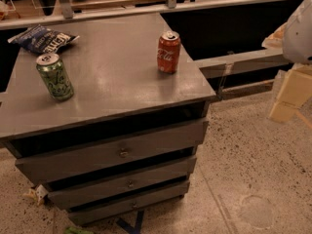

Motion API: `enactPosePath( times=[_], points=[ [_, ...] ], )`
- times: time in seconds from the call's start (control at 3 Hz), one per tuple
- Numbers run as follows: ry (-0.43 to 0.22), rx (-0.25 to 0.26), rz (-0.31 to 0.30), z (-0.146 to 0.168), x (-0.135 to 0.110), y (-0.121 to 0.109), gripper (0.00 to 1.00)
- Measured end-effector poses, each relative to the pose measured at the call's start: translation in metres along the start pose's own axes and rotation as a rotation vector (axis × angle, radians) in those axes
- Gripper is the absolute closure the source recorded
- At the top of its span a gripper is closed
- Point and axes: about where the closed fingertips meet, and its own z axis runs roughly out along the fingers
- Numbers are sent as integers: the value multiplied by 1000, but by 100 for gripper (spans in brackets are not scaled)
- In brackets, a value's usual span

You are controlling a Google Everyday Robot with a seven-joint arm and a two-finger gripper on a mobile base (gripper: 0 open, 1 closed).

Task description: Move green can near coke can

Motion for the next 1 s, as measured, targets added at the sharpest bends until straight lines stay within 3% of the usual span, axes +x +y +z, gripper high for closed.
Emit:
enactPosePath(
  times=[0.33, 0.67, 1.0],
  points=[
    [0, 0, 0, 0, 0, 0, 0],
    [-66, -30, 92, 3, 0, 7, 0],
    [-218, -46, 368, 1, -2, 37, 0]
  ],
)
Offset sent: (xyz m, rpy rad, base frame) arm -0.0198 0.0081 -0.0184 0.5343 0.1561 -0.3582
